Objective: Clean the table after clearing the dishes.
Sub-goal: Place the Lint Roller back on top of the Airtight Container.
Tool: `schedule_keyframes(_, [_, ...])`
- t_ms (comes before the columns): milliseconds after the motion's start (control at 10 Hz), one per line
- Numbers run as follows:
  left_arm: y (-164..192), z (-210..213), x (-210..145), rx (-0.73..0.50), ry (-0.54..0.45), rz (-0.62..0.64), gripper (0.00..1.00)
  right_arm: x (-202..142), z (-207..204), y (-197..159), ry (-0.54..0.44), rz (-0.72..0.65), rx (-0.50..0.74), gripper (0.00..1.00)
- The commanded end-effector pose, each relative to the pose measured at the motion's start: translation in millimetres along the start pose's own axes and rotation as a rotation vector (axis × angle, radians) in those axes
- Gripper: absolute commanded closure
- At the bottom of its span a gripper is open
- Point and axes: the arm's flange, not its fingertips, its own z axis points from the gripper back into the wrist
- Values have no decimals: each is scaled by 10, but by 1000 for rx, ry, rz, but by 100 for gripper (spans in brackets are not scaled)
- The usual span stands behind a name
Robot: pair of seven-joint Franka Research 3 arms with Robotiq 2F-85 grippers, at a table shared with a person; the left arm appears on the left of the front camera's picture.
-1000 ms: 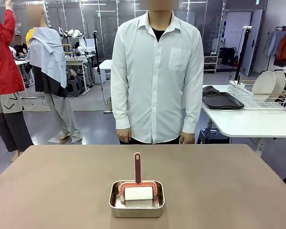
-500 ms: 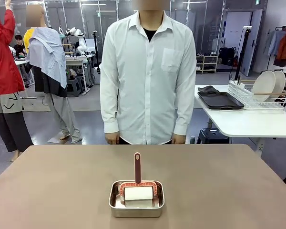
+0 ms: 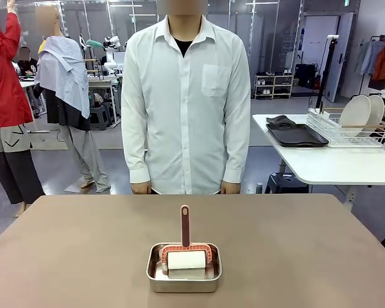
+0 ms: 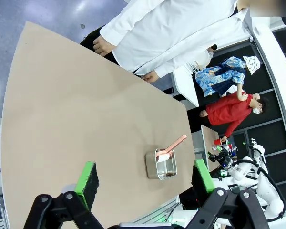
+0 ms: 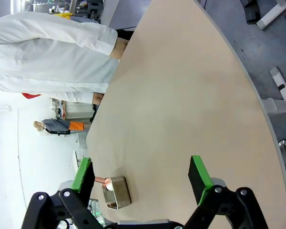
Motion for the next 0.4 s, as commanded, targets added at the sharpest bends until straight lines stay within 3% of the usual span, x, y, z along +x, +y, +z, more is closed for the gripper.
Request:
schedule_keyframes(0, [0,23,2,-6,-10,-2,0,-33,48,-3,4,13,7,0])
schedule_keyframes(300, [0,23,2,-6,-10,-2,0,-33,48,-3,4,13,7,0])
